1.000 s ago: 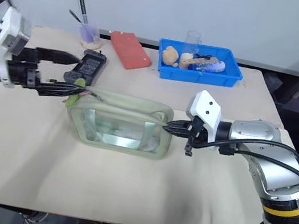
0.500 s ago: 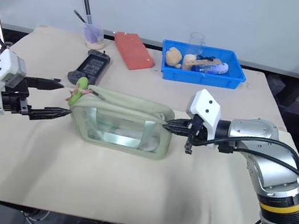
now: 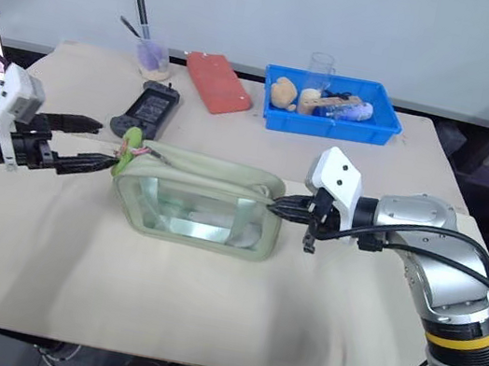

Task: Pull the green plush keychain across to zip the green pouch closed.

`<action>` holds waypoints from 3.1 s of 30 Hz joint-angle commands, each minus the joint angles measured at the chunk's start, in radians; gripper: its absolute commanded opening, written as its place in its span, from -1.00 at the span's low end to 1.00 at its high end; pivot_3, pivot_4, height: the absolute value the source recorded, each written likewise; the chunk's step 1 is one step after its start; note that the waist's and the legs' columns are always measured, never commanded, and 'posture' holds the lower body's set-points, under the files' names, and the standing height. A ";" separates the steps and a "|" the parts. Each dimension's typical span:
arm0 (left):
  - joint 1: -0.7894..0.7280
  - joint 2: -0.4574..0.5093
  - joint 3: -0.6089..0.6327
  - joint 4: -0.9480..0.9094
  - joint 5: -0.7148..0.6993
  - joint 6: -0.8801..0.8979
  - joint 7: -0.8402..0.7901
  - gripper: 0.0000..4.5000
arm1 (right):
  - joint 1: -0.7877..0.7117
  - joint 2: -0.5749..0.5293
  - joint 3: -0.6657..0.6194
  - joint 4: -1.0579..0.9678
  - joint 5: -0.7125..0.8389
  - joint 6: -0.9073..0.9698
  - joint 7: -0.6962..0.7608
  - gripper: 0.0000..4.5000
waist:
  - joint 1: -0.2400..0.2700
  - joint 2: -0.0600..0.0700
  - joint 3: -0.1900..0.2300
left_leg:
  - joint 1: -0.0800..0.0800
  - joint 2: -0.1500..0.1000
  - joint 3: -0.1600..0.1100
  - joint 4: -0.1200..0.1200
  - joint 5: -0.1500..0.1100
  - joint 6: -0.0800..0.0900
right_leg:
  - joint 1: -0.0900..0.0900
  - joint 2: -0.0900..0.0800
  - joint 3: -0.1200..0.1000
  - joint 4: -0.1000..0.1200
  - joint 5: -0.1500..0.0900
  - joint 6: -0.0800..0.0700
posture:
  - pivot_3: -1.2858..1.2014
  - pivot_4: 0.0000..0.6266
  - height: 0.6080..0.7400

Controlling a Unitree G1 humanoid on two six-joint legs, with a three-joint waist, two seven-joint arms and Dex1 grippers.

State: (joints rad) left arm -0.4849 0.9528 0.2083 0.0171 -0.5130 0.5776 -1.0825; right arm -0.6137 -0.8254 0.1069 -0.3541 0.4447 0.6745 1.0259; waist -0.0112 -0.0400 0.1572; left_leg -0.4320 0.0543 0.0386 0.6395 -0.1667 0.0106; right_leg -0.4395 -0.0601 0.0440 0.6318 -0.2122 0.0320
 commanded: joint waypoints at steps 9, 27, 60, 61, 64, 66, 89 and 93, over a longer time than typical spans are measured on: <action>-0.017 -0.026 -0.029 0.002 0.009 -0.027 -0.015 1.00 | -0.012 -0.018 -0.029 -0.032 0.003 -0.001 -0.003 -0.97 | -0.001 0.000 0.000 | 0.000 0.000 0.000 0.000 0.000 0.000 | 0.000 0.000 0.000 0.000 0.000 0.000 | 0.03 -0.52 1.00; -0.057 -0.020 0.021 0.027 -0.011 -0.006 -0.007 -0.99 | -0.023 -0.009 -0.020 -0.017 -0.009 -0.017 -0.005 -1.00 | 0.000 0.000 0.000 | 0.000 0.000 0.000 0.000 0.000 0.000 | 0.000 0.000 0.000 0.000 0.000 0.000 | 0.03 -0.52 1.00; -0.341 -0.034 -0.234 -0.040 0.086 -0.073 -0.192 0.98 | -0.016 0.016 -0.020 0.000 -0.034 -0.024 -0.033 -1.00 | -0.003 0.000 0.000 | -0.001 -0.001 -0.001 0.001 0.000 0.000 | 0.000 0.001 0.001 0.000 0.000 0.003 | 0.03 -0.52 1.00; -0.340 -0.018 -0.226 -0.043 0.086 -0.071 -0.201 0.98 | -0.017 0.016 -0.019 0.000 -0.034 -0.025 -0.032 -1.00 | -0.003 0.000 0.000 | -0.001 -0.001 -0.001 0.001 0.000 0.000 | 0.000 0.001 0.001 0.000 0.000 0.003 | 0.03 -0.52 1.00; -0.323 0.035 -0.204 -0.062 0.077 -0.049 -0.221 0.98 | -0.018 0.016 -0.018 0.003 -0.035 -0.028 -0.030 -1.00 | -0.002 0.000 0.000 | -0.001 -0.001 -0.001 0.001 0.000 0.000 | 0.000 0.001 0.001 0.000 0.000 0.003 | 0.03 -0.52 1.00; -0.297 0.072 -0.187 -0.078 0.073 -0.040 -0.231 0.98 | -0.020 0.016 -0.018 0.005 -0.035 -0.029 -0.028 -1.00 | -0.003 0.000 0.000 | -0.001 -0.001 -0.001 0.001 0.000 0.000 | 0.000 0.001 0.001 0.000 -0.001 0.002 | 0.03 -0.52 1.00; 0.013 0.088 -0.166 -0.172 0.185 -0.181 -0.151 -0.99 | -0.042 0.008 -0.015 0.008 -0.010 0.002 0.017 -0.83 | 0.003 0.000 0.000 | -0.001 0.000 0.000 0.001 0.000 0.000 | 0.000 0.000 0.000 0.000 -0.001 0.001 | 0.03 -0.52 1.00; 0.022 0.088 -0.179 -0.171 0.204 -0.199 -0.156 -1.00 | -0.084 -0.021 -0.037 0.037 0.023 0.025 0.077 -0.20 | 0.003 0.000 0.000 | -0.001 0.000 0.000 0.001 0.000 0.000 | 0.000 0.000 0.000 0.000 -0.001 0.001 | 0.03 -0.52 1.00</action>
State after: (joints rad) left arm -0.4606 1.0361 0.0422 -0.1444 -0.3226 0.3996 -1.2341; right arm -0.6574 -0.8275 0.1098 -0.3235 0.4401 0.6890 1.0759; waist -0.0081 -0.0399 0.1574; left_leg -0.4325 0.0542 0.0384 0.6406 -0.1668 0.0108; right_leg -0.4395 -0.0601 0.0445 0.6316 -0.2129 0.0332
